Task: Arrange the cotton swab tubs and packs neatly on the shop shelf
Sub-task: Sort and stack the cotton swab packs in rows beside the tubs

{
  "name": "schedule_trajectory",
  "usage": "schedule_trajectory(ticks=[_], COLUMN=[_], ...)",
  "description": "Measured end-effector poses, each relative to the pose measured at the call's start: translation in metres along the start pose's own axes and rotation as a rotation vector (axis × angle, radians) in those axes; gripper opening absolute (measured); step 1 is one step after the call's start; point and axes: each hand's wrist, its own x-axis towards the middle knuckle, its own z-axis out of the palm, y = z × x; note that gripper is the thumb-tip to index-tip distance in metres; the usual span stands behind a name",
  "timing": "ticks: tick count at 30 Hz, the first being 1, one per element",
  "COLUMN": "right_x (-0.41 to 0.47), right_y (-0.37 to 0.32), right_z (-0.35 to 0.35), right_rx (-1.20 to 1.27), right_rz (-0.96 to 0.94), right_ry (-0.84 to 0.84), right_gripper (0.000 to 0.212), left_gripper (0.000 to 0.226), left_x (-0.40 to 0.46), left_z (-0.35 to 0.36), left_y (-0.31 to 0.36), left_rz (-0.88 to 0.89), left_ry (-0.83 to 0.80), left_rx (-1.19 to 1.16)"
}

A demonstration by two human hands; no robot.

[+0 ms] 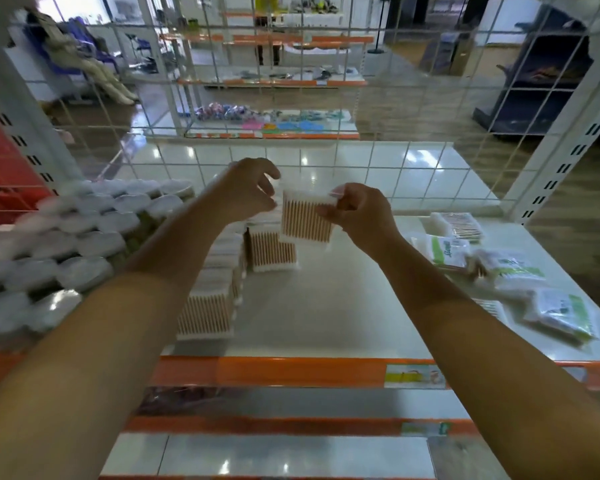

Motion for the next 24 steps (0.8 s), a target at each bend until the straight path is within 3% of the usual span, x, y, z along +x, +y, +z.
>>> schedule_trajectory(ticks=[5, 24], right_x=[-0.007, -0.029], right_y=[0.009, 0.022], right_z=[0.027, 0.082], right_rx=[-0.025, -0.064], right_rz=[-0.013, -0.003], right_ry=[-0.057, 0.025], right_gripper=[0.017, 0.020], left_gripper=[0.034, 0.028], left_x=[-0.015, -0.042], left_z=[-0.011, 0.009], left_y=[-0.022, -0.060], left_rz=[0.018, 0.124], left_ry=[0.185, 0.212], left_rx=[0.296, 0.313])
